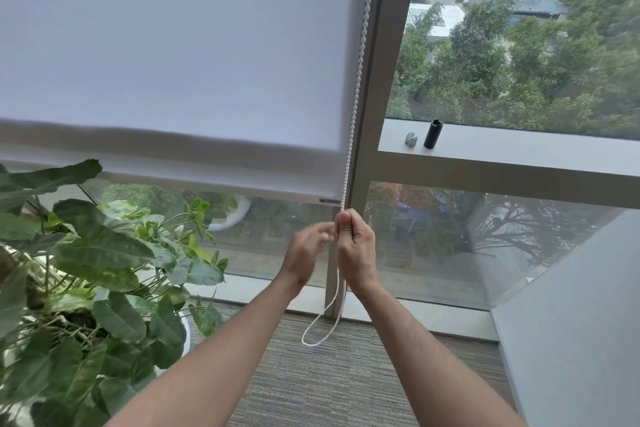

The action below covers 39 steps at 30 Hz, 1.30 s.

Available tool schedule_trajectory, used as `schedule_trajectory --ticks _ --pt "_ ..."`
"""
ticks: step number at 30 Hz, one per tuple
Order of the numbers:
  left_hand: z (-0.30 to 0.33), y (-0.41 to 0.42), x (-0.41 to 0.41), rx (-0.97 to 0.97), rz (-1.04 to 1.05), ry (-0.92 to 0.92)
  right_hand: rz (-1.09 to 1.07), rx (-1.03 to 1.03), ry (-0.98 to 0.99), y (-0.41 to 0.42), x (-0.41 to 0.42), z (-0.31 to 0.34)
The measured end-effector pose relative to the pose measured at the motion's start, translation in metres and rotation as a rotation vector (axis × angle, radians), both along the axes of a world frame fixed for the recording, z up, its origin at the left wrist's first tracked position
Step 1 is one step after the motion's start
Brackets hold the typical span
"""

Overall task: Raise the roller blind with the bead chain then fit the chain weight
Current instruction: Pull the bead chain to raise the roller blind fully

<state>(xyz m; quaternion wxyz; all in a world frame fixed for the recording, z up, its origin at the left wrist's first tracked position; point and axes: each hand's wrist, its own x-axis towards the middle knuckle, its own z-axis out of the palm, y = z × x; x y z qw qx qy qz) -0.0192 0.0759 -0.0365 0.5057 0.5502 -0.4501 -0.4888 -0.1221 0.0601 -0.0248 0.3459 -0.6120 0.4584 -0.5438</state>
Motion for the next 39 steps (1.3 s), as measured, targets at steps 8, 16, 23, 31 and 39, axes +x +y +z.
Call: schedule_trajectory --ticks 8,16,23,31,39 --pt "0.077 -0.016 -0.021 -0.342 -0.108 0.223 0.023 0.079 -0.011 -0.003 0.000 -0.019" --pt "0.079 -0.027 -0.030 -0.350 -0.026 0.167 0.102 0.083 -0.016 0.000 0.000 -0.025" --pt "0.080 -0.030 -0.027 -0.355 -0.014 0.189 0.132 0.150 -0.123 -0.026 -0.013 0.029" --pt "0.040 -0.015 -0.030 -0.210 -0.048 0.046 0.242 -0.102 -0.353 -0.042 0.001 0.160" --pt "0.002 -0.009 -0.020 -0.076 -0.141 -0.061 0.136 -0.138 -0.344 -0.039 0.011 0.147"
